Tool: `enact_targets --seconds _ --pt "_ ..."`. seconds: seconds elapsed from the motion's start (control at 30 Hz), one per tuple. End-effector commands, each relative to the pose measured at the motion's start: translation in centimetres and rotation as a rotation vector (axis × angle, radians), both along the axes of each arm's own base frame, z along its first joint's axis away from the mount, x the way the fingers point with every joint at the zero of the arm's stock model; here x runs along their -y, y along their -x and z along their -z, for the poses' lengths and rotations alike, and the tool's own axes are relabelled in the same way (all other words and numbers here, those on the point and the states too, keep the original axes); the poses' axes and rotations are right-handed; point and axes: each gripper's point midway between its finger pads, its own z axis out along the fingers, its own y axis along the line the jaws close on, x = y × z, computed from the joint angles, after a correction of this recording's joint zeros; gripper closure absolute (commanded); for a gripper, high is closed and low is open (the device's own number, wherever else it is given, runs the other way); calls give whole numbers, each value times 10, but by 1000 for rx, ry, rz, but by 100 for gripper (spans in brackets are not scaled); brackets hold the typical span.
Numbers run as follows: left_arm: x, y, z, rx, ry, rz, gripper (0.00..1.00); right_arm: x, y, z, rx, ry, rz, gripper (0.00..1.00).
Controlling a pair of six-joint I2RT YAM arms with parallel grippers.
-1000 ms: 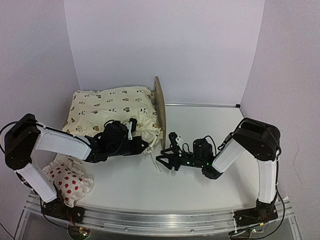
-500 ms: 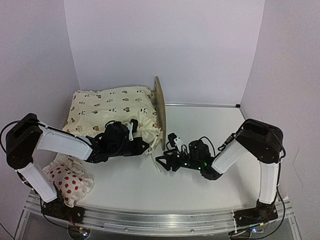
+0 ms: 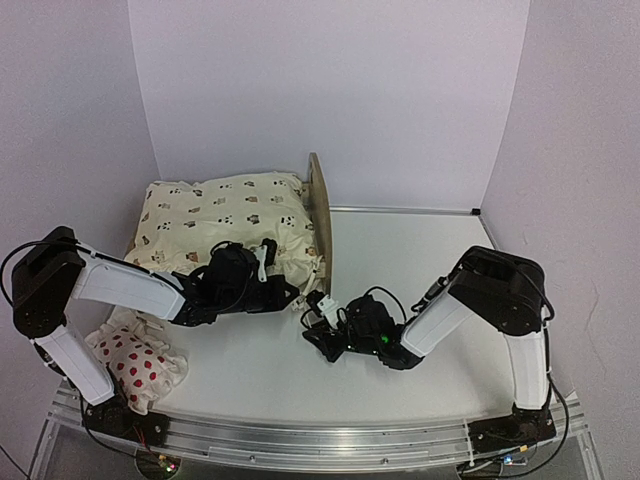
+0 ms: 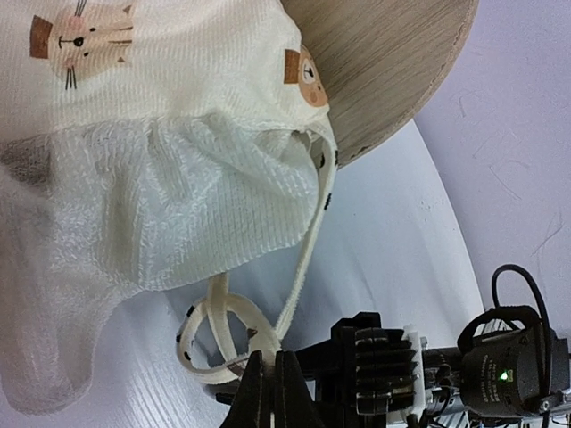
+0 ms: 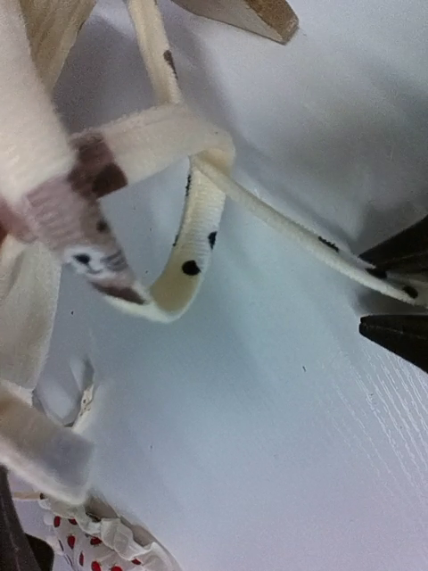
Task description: Set up the pet bed
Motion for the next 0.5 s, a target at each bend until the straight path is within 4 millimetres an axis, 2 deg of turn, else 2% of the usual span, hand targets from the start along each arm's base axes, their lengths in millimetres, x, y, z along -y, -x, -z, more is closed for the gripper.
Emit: enact_targets --seconds 0.0,0.1,0.23,0.3,0.47 --pt "8 -12 -40 101 28 1 100 9 -3 -8 113 71 29 97" --pt "7 -20 -59 156 -2 -16 100 24 4 -14 120 83 41 100" --pt "13 -37 -96 262 -47 -24 100 51 16 -15 102 100 77 100" --pt "19 -50 -101 283 -96 -29 100 65 20 -16 76 93 116 100" --pt "32 -83 -137 382 -116 -52 100 95 31 -11 54 119 159 100"
